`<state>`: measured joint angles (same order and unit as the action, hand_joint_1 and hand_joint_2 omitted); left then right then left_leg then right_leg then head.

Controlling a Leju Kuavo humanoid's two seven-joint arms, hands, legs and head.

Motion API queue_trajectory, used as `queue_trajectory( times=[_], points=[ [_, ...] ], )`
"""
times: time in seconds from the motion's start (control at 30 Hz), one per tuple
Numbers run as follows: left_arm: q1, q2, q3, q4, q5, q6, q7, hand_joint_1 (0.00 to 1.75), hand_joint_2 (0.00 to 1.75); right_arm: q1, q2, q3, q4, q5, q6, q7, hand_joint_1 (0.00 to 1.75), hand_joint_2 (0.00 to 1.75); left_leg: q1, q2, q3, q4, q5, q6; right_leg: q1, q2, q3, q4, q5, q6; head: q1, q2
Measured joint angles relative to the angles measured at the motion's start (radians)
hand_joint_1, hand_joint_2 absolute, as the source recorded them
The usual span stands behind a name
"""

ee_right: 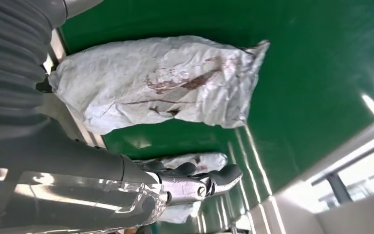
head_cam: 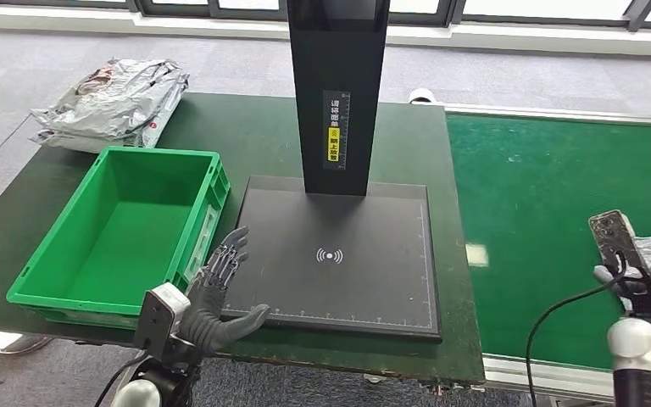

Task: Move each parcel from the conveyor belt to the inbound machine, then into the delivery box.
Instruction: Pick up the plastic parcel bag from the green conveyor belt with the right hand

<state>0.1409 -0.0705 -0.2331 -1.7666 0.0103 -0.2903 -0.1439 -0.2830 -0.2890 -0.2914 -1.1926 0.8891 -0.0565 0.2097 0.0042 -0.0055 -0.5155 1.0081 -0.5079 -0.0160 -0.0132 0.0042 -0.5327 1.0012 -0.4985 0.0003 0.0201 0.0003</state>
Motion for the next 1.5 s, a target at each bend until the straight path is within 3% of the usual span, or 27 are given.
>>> queue_trajectory(
  times=[0.2, 0.4, 0.63, 0.77, 1.3, 1.5],
  points=[
    [-0.027, 0.021, -0.008, 0.039, 0.011, -0.016, -0.009, 0.0, 1.75, -0.197, -0.152, 0.0, 0.401, -0.037, 0.147, 0.004, 0.0, 1.75, -0.002, -0.004, -0.003, 0.0, 0.003, 0.004, -0.002, -0.003, -0.001, 0.0, 0.002, 0.003, 0.0, 0.0],
    [-0.048, 0.042, -0.01, 0.07, 0.023, -0.024, -0.027, 0.0, 1.75, -0.277, -0.226, 0.0, 0.632, -0.07, 0.293, -0.023, 0.0, 1.75, -0.002, -0.004, -0.004, 0.0, 0.003, 0.004, -0.002, -0.004, -0.002, 0.0, 0.002, 0.003, 0.0, 0.0],
    [-0.053, 0.061, -0.01, 0.095, 0.03, -0.024, -0.039, 0.0, 1.75, -0.307, -0.243, 0.003, 0.743, -0.086, 0.406, -0.019, 0.0, 1.75, -0.002, -0.004, -0.006, 0.0, 0.003, 0.004, -0.002, -0.004, -0.003, 0.0, 0.002, 0.003, 0.0, 0.0],
    [-0.052, 0.062, -0.01, 0.097, 0.031, -0.024, -0.04, 0.0, 1.75, -0.31, -0.243, 0.011, 0.767, -0.094, 0.421, -0.015, 0.0, 1.75, -0.002, -0.006, -0.006, 0.0, 0.004, 0.005, -0.002, -0.005, -0.003, 0.0, 0.002, 0.003, 0.0, 0.0],
    [-0.052, 0.062, -0.01, 0.105, 0.023, -0.024, -0.04, 0.0, 1.75, -0.296, -0.252, 0.012, 0.796, -0.12, 0.411, -0.016, 0.0, 1.75, -0.002, -0.006, -0.006, 0.001, 0.004, 0.005, -0.002, -0.005, -0.003, 0.0, 0.002, 0.003, 0.0, 0.0],
    [-0.047, 0.062, -0.01, 0.104, 0.018, -0.015, -0.037, 0.0, 1.75, -0.297, -0.254, 0.012, 0.789, -0.123, 0.327, -0.029, 0.0, 1.75, -0.002, -0.006, -0.007, 0.001, 0.004, 0.005, -0.002, -0.005, -0.001, 0.0, 0.003, 0.004, 0.0, 0.0]
  ],
)
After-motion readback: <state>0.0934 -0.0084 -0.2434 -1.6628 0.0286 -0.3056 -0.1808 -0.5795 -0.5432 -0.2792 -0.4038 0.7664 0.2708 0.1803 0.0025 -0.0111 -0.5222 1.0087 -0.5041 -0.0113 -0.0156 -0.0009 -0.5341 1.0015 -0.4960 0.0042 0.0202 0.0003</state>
